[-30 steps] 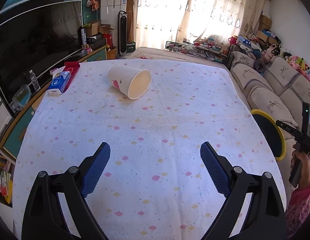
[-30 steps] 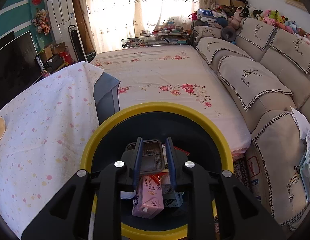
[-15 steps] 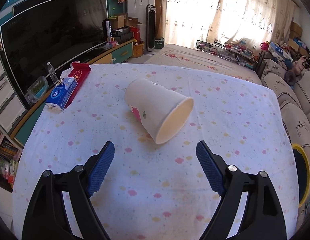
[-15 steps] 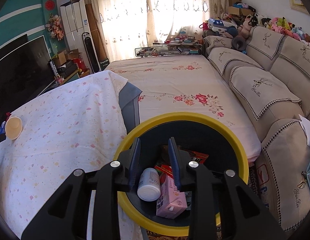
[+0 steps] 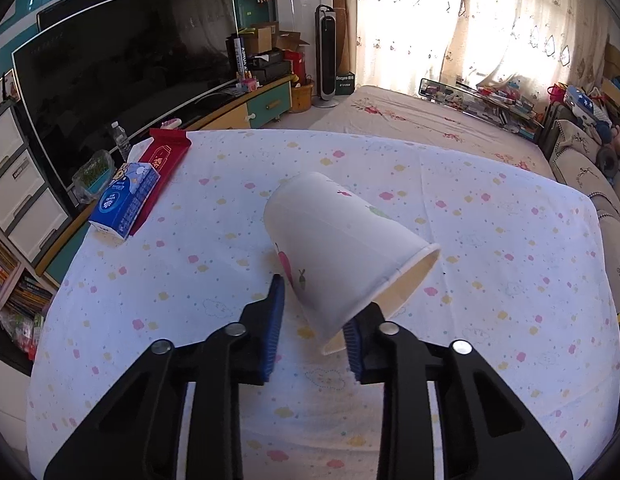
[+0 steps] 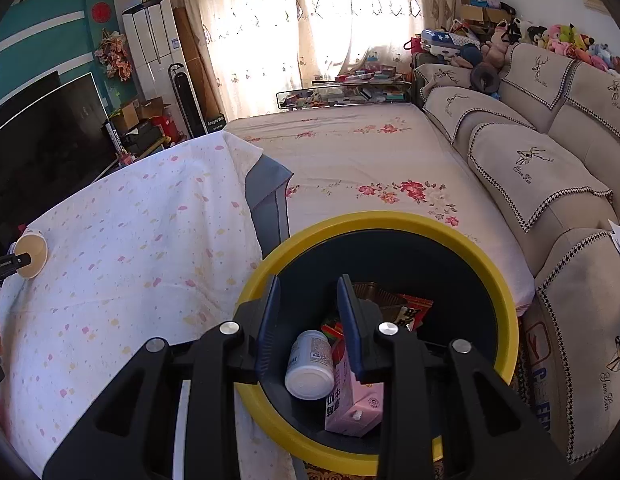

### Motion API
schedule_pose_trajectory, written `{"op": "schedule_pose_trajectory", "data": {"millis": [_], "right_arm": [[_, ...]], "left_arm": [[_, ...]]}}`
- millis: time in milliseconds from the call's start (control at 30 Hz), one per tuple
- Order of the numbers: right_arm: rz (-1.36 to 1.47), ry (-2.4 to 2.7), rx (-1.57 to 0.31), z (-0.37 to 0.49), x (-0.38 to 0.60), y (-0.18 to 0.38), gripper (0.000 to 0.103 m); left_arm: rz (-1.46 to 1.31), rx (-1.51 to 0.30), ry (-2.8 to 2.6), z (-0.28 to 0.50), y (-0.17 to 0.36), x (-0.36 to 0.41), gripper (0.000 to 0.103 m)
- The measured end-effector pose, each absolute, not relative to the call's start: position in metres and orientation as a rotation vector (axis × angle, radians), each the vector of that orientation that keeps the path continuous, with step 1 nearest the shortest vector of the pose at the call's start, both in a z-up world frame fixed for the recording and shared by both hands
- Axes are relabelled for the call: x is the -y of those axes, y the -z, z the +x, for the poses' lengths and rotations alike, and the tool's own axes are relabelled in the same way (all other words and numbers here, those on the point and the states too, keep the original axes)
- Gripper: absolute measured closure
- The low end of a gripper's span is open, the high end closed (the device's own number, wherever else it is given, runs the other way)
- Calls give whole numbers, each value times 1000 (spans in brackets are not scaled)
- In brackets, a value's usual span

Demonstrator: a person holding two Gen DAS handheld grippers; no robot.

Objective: Collect trash
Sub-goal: 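Reach the left gripper to the white paper cup and close on its rim, then carry the white paper cup over the bin and open the left gripper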

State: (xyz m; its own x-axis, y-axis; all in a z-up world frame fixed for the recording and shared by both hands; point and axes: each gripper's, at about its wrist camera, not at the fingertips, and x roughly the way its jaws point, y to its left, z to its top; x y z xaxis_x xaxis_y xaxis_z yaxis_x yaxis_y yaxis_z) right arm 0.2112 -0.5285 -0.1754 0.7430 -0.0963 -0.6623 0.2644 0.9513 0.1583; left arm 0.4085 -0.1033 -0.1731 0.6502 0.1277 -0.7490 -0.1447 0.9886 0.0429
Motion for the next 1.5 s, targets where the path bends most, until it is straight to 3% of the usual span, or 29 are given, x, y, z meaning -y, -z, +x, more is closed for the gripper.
{"op": "schedule_pose_trajectory", "data": {"millis": [67, 133, 400, 633, 767, 1167, 1300, 1433, 1467, 1500], "right_arm": [[257, 199, -699, 207, 528, 175, 74], [265, 202, -689, 201, 529, 173, 74], [297, 229, -638, 164, 532, 166, 74], [246, 237, -601, 132, 540, 154, 74], [214, 247, -577, 113, 553, 147, 66], [204, 306, -544, 64, 598, 141, 66], [214, 317, -537, 57, 607, 141, 66], [231, 324, -532, 51, 610, 141, 65], [233, 322, -531, 50, 610, 141, 65], [233, 321, -531, 50, 609, 141, 65]], "left_arm": [[-10, -842, -144, 406, 172, 105, 97], [6, -839, -111, 397, 167, 112, 99], [83, -750, 45, 325, 132, 162, 99], [141, -720, 267, 262, 108, 256, 99], [209, -729, 379, 237, 112, 325, 99], [330, -786, 525, 229, 136, 481, 99], [338, -815, 526, 240, 148, 515, 92], [335, -824, 516, 256, 162, 531, 91], [330, -829, 518, 261, 164, 531, 88], [332, -836, 516, 265, 166, 533, 77]]}}
